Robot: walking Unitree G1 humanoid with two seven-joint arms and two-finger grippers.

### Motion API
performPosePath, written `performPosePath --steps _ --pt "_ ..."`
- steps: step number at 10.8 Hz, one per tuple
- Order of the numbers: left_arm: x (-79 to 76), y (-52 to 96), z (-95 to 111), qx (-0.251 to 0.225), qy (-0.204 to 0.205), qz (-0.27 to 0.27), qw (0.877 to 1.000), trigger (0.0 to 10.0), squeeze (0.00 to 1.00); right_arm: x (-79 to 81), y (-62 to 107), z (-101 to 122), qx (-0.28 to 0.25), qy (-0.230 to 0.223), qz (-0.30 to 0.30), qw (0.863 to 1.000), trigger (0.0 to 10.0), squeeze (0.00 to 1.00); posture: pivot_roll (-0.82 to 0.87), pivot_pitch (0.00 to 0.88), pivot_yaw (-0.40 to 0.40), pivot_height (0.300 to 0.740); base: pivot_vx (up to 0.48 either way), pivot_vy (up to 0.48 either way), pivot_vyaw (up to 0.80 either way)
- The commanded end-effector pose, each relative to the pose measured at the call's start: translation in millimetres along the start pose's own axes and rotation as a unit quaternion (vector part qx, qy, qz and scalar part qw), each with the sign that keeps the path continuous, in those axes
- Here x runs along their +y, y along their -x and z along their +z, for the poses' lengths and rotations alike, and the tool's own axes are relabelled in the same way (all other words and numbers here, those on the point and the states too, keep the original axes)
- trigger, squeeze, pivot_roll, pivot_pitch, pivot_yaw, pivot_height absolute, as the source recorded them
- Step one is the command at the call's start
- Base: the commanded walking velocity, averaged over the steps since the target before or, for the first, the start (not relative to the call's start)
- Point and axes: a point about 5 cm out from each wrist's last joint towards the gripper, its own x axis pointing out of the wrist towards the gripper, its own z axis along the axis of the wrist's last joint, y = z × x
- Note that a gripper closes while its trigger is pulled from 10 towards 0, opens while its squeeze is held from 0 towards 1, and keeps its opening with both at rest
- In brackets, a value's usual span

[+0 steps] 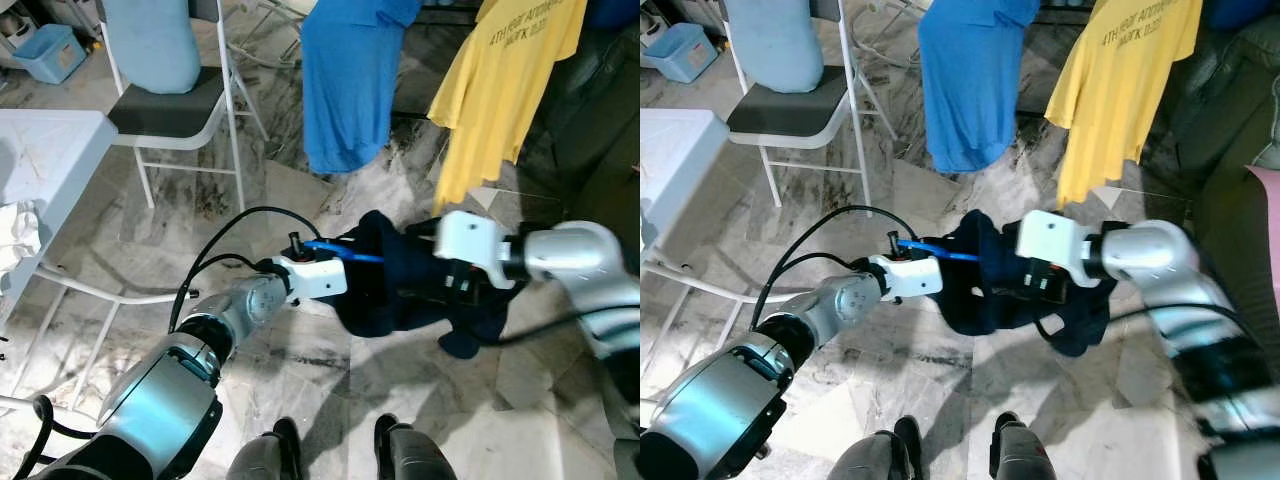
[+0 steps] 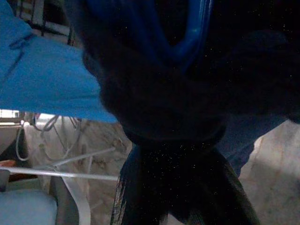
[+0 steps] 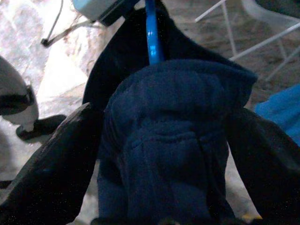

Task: Hang hanger

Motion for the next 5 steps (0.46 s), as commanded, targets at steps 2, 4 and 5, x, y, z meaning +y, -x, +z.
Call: performPosePath --steps 2,4,5 --pt "6.0 -3.0 12.5 -0.036 0.005 0.014 0.999 10.0 0.0 10.5 -10.2 -15.0 0.031 -0.016 0.045 0.998 0.0 0.04 -0.21 0.258 0.132 0.74 0.0 0.0 0.0" --pt "5.9 -2.5 11.7 -0.036 0.005 0.015 0.999 10.0 0.0 11.1 -12.1 -24.4 0.063 -0.007 0.055 0.996 0.0 0.0 -0.21 0.255 0.128 0.74 0.0 0.0 0.0" --pt "5.6 -2.7 12.1 -0.036 0.005 0.015 0.999 10.0 0.0 10.3 -13.4 -27.1 0.07 -0.006 0.056 0.996 0.0 0.0 -0.21 0.255 0.127 0.74 0.0 0.0 0.0"
